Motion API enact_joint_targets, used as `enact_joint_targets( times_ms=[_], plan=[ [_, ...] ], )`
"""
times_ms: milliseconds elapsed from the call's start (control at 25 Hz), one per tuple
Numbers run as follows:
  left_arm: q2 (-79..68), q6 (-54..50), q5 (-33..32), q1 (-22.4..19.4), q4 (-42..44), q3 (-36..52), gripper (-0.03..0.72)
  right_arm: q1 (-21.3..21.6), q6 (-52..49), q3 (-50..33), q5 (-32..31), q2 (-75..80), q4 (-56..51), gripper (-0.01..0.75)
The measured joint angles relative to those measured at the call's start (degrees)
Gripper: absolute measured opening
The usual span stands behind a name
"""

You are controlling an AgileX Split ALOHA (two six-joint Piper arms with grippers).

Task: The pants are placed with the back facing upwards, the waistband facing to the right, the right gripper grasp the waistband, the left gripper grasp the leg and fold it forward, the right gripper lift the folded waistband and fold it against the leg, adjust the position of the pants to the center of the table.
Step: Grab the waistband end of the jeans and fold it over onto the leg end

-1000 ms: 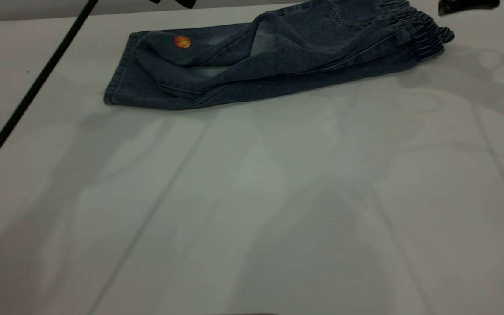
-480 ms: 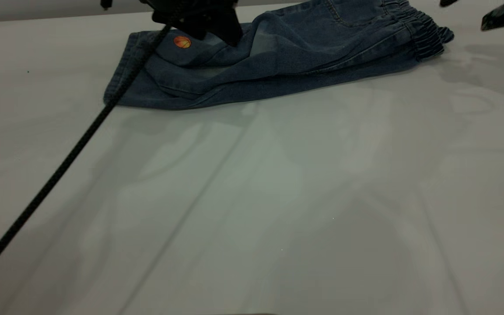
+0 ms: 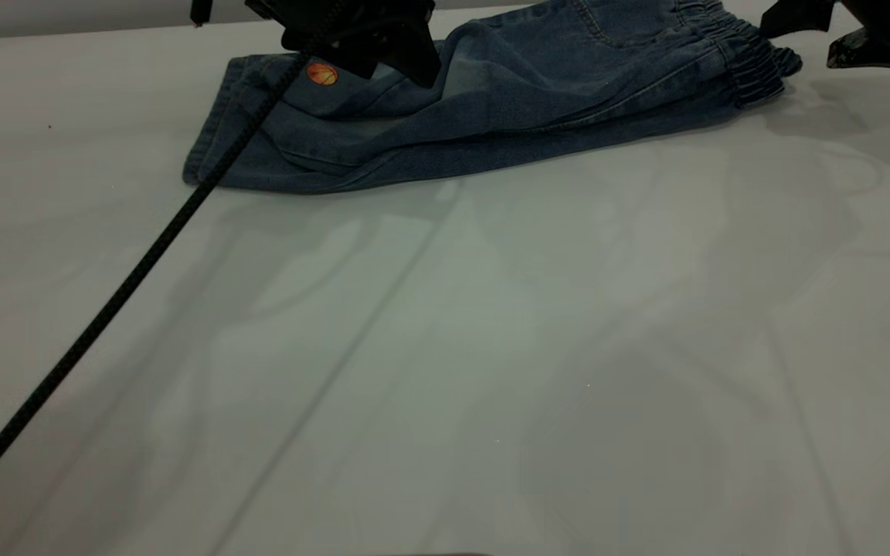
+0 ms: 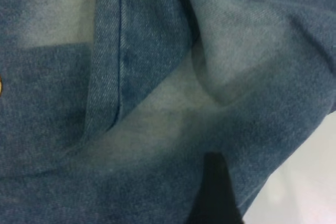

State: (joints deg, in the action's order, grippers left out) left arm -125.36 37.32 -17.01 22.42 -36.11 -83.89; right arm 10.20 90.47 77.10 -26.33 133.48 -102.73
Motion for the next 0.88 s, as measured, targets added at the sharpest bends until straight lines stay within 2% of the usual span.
enact_joint_targets(
  times_ms=[240, 720, 800, 880],
  plan=[
    [-1.5, -0.1, 0.3, 0.0, -0.8, 0.0, 0.503, -0.9, 2.1, 2.2, -3.1, 2.4, -0.6, 0.586],
    [-3.2, -0.3, 1.5, 0.0, -1.0, 0.0, 0.503, -2.8, 2.5, 5.5, -3.9, 6.7, -1.4, 0.580],
    [-3.4, -0.3, 1.6, 0.0, -1.0, 0.0, 0.503, -2.8, 2.0, 5.5, -3.7, 6.8, -1.6, 0.553],
    [-3.5, -0.3, 1.6, 0.0, -1.0, 0.0, 0.503, -2.8, 0.6, 5.6, -3.0, 6.9, -1.6, 0.479]
  ],
)
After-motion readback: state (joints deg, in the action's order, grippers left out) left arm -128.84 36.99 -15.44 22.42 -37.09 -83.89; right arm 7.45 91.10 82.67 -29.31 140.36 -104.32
